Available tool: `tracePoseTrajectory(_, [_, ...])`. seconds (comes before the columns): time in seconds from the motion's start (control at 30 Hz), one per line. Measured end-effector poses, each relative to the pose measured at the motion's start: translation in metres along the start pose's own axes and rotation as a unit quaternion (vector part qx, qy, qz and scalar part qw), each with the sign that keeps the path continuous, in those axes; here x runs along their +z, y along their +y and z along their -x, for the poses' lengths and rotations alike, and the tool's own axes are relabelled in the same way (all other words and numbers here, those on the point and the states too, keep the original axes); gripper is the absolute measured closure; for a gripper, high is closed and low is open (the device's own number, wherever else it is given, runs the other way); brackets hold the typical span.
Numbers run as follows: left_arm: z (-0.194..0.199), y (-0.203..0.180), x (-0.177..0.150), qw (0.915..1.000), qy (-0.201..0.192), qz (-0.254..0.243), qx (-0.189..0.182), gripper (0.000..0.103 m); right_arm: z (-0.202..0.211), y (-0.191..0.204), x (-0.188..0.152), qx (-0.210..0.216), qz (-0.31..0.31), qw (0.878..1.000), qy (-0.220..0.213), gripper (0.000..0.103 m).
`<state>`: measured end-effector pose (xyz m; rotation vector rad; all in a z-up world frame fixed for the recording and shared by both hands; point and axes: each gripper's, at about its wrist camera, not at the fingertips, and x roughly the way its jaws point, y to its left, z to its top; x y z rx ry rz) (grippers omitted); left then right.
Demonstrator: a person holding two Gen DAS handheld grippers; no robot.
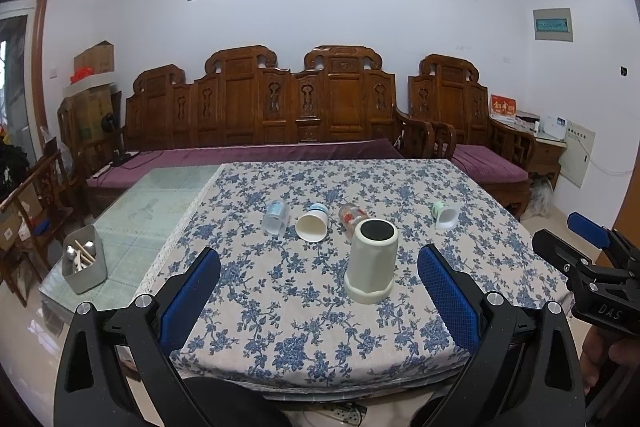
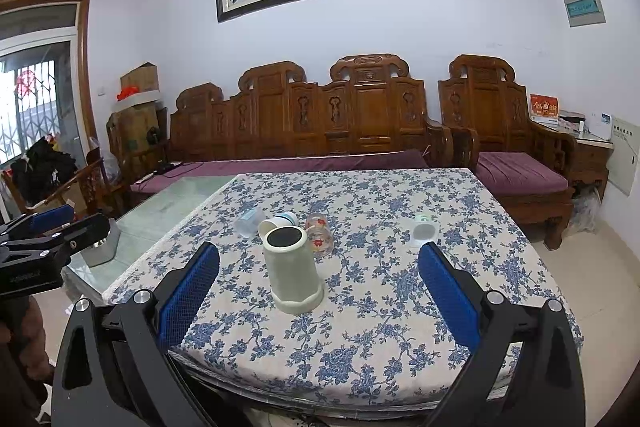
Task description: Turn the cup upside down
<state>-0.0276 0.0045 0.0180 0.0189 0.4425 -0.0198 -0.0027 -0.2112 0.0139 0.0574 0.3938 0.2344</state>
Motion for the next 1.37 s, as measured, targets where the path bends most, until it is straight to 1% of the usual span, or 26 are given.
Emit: tracePoseTrajectory(1.37, [0.0028, -0.0015, 0.0027, 1.0, -0.004, -0.004, -0.001, 0.008, 0.0004, 0.0015, -0.0018, 0.0, -0.001, 1.0, 0.0, 0.003])
